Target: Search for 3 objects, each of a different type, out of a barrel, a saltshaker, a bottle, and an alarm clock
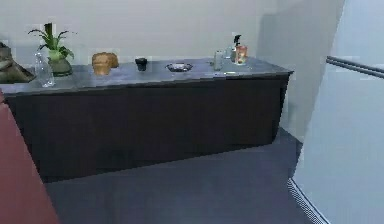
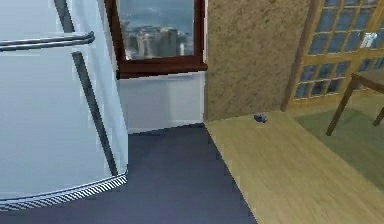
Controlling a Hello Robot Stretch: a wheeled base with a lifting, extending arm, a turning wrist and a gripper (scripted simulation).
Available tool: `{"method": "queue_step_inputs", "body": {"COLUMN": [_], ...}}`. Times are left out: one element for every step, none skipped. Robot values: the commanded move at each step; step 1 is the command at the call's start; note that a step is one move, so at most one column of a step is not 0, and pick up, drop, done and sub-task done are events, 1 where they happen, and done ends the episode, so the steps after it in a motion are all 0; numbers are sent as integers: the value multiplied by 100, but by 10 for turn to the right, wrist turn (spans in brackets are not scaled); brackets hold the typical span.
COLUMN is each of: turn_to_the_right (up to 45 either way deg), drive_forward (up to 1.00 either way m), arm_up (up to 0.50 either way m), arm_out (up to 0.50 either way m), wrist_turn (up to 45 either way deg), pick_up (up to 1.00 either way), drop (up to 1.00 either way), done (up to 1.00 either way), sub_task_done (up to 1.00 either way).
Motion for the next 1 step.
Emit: {"method": "queue_step_inputs", "body": {"turn_to_the_right": [-150], "drive_forward": [0], "arm_up": [0], "arm_out": [0], "wrist_turn": [0], "pick_up": [0], "drop": [0], "done": [0], "sub_task_done": [0]}}
